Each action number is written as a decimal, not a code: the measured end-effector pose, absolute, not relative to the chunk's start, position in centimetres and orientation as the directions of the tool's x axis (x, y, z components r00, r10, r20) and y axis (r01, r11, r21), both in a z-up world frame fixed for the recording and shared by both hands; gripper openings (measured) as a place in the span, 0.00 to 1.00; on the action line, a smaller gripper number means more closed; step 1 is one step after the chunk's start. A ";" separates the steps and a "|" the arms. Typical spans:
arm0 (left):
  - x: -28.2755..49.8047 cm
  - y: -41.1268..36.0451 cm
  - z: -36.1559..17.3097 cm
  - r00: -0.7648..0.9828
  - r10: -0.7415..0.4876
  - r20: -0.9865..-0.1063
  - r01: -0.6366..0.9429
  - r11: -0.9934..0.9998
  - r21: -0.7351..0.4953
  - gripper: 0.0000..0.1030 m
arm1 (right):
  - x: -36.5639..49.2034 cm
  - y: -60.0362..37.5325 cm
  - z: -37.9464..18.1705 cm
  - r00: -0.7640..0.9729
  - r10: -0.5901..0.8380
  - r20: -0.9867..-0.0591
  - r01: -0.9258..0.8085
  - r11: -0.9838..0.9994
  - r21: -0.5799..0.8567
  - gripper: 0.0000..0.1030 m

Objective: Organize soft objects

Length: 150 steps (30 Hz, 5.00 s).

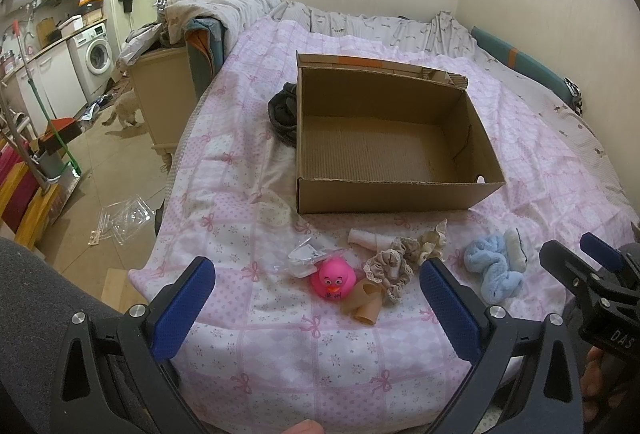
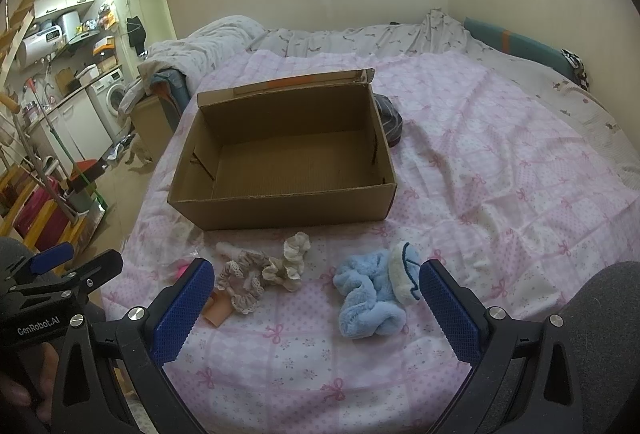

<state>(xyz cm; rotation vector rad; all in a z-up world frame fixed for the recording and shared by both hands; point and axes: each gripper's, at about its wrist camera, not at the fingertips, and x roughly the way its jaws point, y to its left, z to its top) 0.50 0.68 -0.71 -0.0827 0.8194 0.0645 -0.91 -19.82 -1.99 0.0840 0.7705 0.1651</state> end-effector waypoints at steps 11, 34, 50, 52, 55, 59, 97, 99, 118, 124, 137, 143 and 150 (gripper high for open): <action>0.4 0.4 -0.7 0.681 0.032 -0.732 -0.091 0.995 -0.041 0.99 | -1.0 -19.8 -2.2 0.699 0.184 -0.691 -0.120 0.983 0.139 1.00; 0.2 0.1 -0.9 0.685 0.031 -0.728 -0.081 0.996 -0.034 0.99 | -1.2 -19.3 -2.8 0.695 0.189 -0.693 -0.120 0.982 0.147 1.00; 0.1 0.2 0.1 0.689 0.028 -0.724 -0.077 0.996 -0.035 0.99 | -0.9 -19.9 -1.9 0.696 0.199 -0.689 -0.106 0.979 0.176 1.00; 0.2 0.4 0.2 0.684 0.024 -0.729 -0.074 0.997 -0.036 0.99 | -0.7 -20.0 -1.7 0.694 0.201 -0.691 -0.107 0.978 0.177 1.00; 0.6 0.2 0.9 0.684 0.026 -0.729 -0.068 0.997 -0.027 0.99 | -0.2 -20.4 -1.5 0.675 0.219 -0.704 -0.104 0.974 0.202 1.00; 1.8 0.6 2.2 0.669 0.018 -0.743 -0.065 0.997 -0.034 0.99 | 1.2 -21.6 -0.7 0.636 0.268 -0.723 -0.088 0.957 0.277 1.00; 14.8 9.3 -10.9 0.173 -0.135 -0.976 -0.286 0.941 -0.181 0.81 | 12.1 -19.8 -15.4 0.104 0.091 -0.990 -0.148 0.986 0.075 0.74; 15.1 9.1 -11.3 0.167 -0.170 -0.971 -0.293 0.932 -0.213 0.81 | 12.1 -19.8 -15.4 0.108 0.103 -0.989 -0.140 0.986 0.088 0.50; 15.2 6.8 -12.4 0.147 -0.257 -0.955 -0.285 0.914 -0.289 0.12 | 11.1 -20.8 -11.1 0.217 0.243 -0.945 -0.157 0.964 0.212 0.33; 14.9 7.9 -9.3 0.269 -0.158 -0.950 -0.273 0.934 -0.233 0.05 | 10.8 -21.4 -9.7 0.235 0.399 -0.886 -0.182 0.914 0.363 0.33; 11.2 9.2 -4.2 0.447 -0.207 -0.870 -0.241 0.909 -0.340 0.03 | 8.5 -21.3 -5.6 0.315 0.531 -0.786 -0.271 0.845 0.462 0.33; 9.2 7.4 -0.1 0.541 -0.133 -0.831 -0.185 0.945 -0.271 0.03 | 7.9 -21.6 -3.9 0.363 0.542 -0.758 -0.280 0.839 0.466 0.33; 10.8 6.1 2.9 0.585 -0.141 -0.798 -0.130 0.956 -0.264 0.03 | 9.1 -21.9 -1.2 0.403 0.560 -0.724 -0.287 0.828 0.481 0.33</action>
